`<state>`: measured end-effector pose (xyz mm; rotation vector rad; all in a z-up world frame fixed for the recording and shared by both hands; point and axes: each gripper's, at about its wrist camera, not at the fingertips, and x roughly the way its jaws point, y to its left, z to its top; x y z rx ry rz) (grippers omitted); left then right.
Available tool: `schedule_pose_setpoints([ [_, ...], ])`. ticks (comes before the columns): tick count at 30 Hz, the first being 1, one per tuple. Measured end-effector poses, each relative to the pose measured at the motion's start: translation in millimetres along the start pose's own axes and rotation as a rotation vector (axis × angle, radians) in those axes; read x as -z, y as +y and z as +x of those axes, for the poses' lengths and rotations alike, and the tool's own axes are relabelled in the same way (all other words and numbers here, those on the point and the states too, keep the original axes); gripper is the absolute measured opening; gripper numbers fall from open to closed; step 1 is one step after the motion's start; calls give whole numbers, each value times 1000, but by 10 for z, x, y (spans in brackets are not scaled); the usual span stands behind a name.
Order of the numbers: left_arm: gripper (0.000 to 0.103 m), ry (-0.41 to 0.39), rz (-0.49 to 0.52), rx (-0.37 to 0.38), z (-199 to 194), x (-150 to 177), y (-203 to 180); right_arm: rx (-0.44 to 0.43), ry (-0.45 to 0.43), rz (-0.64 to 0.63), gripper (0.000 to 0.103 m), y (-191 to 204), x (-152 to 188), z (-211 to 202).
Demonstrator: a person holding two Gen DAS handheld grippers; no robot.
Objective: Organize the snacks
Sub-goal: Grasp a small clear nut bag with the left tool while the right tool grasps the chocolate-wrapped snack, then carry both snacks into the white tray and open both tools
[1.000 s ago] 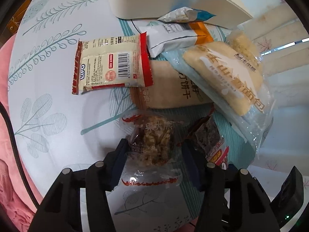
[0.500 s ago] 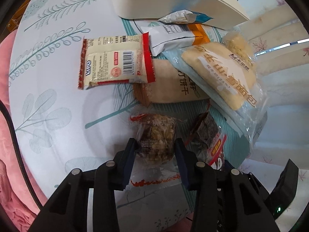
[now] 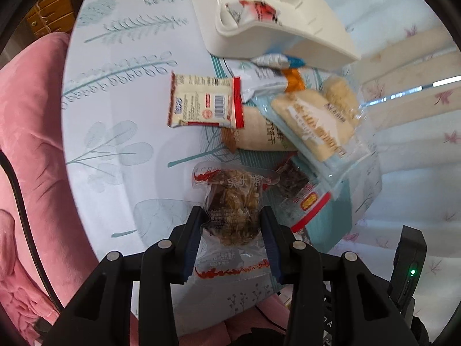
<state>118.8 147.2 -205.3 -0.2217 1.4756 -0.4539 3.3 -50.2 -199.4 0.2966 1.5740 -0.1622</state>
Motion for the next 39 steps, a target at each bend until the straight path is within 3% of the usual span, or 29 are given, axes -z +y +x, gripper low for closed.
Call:
schedule_pose_setpoints([
  [10, 39, -110, -91, 31, -636, -208, 118, -80, 16, -208, 42, 355, -23, -405],
  [19, 39, -256, -134, 47, -957, -501, 11, -93, -55, -336, 42, 490, -390, -717],
  [27, 39, -326, -174, 52, -965, -850, -236, -61, -149, -394, 42, 394, -907, -1018],
  [39, 39, -382, -221, 63, -651, -1378, -636, -44, -297, -442, 42, 85, -1734, -1255],
])
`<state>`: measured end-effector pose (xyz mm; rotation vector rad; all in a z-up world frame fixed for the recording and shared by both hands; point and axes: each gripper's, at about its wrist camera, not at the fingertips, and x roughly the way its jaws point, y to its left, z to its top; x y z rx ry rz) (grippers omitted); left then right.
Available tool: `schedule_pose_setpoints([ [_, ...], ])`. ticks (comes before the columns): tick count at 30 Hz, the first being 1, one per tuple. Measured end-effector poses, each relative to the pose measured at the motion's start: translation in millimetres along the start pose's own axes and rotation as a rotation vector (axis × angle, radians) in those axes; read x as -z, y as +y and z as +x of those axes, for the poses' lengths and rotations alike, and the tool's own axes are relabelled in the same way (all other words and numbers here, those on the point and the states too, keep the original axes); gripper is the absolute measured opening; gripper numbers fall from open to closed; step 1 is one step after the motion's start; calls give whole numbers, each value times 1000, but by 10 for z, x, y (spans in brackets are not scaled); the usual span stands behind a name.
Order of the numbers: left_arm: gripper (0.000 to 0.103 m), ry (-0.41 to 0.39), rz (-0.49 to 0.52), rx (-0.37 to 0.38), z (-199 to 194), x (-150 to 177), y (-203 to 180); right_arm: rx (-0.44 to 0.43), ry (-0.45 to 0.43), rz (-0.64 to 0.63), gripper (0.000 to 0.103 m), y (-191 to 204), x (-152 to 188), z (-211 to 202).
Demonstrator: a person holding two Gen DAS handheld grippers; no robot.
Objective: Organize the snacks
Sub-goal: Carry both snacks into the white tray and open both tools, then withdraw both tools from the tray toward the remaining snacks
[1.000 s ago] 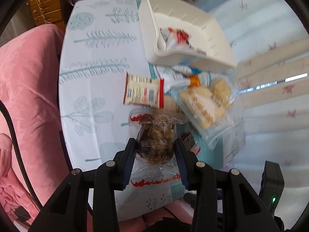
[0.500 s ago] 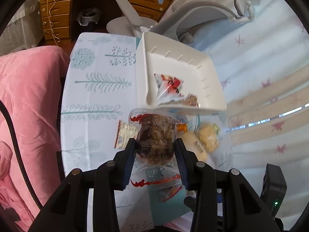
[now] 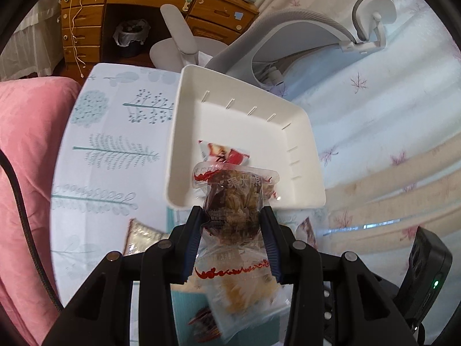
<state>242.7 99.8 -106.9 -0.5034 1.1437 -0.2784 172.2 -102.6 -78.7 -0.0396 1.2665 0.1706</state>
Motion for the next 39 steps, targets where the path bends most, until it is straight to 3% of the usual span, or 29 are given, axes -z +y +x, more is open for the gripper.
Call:
schedule_pose_setpoints([
  [12, 39, -16, -69, -30, 619, -199, -143, 38, -114, -46, 42, -570, -453, 298],
  [21, 39, -14, -35, -59, 836, -295, -199, 52, -158, -14, 42, -859, -603, 535],
  [23, 39, -19, -28, -80, 843, -304, -214, 44, -158, 1, 43, -907, -618, 561],
  [25, 46, -23, -21, -77, 825, -307, -230, 25, -158, 7, 44, -936, -619, 567],
  [27, 51, -22, -17, -79, 807, -308, -238, 30, -155, 2, 52, -941, -602, 573],
  [39, 52, -16, -14, -79, 537, -149, -243, -10, -136, 76, 58, -1029, -441, 414],
])
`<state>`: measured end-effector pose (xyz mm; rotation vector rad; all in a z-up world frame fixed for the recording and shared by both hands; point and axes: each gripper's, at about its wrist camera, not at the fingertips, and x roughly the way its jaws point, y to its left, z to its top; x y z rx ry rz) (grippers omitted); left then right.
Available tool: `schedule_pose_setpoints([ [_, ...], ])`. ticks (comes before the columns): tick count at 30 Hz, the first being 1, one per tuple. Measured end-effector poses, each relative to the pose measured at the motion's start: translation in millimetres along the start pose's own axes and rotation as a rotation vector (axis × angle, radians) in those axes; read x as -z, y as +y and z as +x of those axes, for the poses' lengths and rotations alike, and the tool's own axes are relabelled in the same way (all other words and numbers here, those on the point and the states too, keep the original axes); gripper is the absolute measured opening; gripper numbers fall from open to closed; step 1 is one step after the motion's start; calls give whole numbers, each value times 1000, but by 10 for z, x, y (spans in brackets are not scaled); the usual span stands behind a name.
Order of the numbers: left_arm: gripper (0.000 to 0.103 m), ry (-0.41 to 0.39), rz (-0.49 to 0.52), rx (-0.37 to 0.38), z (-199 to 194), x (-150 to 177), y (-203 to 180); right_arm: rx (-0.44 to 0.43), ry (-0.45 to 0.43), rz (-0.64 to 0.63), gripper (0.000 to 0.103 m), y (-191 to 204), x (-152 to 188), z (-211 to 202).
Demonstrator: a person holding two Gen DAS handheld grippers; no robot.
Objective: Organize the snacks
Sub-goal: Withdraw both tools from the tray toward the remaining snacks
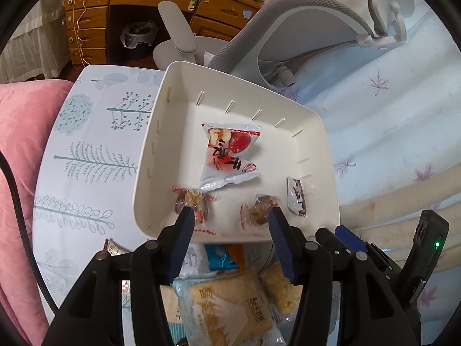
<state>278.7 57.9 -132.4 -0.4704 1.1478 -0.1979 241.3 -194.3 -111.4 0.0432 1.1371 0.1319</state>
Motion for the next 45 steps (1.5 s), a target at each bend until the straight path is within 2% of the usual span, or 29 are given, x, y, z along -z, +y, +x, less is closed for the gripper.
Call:
schedule_pose_setpoints([
  [12, 60, 27, 36, -2, -364, 294, 217, -16, 27, 146, 59, -40, 329, -296],
  [17, 63, 49, 87, 9, -546, 418, 334, -18, 25, 232, 67, -7, 526, -452],
  [24, 64, 100, 163, 13, -707, 563, 441, -23, 35, 367, 68, 107, 866, -624],
  [32, 64, 181, 282, 8, -723, 744, 540, -59, 33, 559, 69, 226, 1261, -713],
  [35, 65, 195, 315, 19, -727, 776, 608, -63, 27, 631, 75, 256, 1432, -721],
  [39, 71, 220, 349, 5, -690, 790, 700, -68, 27, 742, 76, 265, 1676, -691],
  [45, 76, 263, 378, -25, -525, 753, 817, -155, 62, 934, 76, 233, 2018, -521],
])
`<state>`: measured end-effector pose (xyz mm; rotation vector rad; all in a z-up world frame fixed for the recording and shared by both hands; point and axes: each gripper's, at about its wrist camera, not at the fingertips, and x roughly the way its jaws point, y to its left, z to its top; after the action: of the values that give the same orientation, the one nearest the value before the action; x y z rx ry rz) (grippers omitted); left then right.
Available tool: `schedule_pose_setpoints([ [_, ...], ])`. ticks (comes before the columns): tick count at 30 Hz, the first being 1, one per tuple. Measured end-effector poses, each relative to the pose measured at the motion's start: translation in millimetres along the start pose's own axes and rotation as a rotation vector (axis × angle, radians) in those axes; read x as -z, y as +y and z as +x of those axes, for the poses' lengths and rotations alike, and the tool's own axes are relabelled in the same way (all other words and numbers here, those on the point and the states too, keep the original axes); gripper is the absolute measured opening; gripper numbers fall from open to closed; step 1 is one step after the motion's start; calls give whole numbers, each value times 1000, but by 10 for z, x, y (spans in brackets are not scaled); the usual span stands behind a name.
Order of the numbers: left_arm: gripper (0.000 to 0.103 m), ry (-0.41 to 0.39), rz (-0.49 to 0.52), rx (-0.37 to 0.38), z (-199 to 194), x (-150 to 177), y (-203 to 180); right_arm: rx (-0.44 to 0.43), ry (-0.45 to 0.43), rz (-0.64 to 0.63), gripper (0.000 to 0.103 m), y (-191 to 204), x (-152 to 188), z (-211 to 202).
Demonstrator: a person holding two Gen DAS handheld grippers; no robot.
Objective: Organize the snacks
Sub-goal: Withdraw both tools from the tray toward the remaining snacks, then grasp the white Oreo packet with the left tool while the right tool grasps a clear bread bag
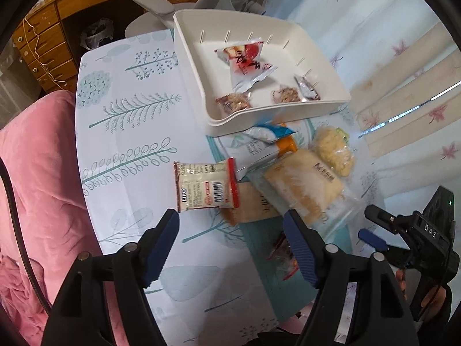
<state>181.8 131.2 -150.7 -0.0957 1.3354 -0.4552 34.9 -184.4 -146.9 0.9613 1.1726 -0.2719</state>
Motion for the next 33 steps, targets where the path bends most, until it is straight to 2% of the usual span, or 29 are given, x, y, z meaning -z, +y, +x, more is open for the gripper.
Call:
schedule_pose_setpoints([
  [8, 81, 79, -7, -40, 335, -88, 99, -102, 61, 184, 76, -237, 131, 229],
  [11, 81, 118, -23, -107, 507, -115, 135, -148, 88, 247, 76, -280, 142, 344],
  [15, 81, 174, -54, -137, 733, -142, 178, -203, 145, 322, 76, -341, 118, 528],
  [22, 81, 243, -113, -157, 1072, -203, 210, -196, 221, 361, 76, -356, 14, 769],
  [29, 81, 291, -192, -172, 1326, -254, 253, -199, 329, 365, 58, -335, -86, 1003],
  [33, 81, 301, -224, -188, 1423, -300, 262, -192, 383, 346, 56, -302, -163, 1085],
])
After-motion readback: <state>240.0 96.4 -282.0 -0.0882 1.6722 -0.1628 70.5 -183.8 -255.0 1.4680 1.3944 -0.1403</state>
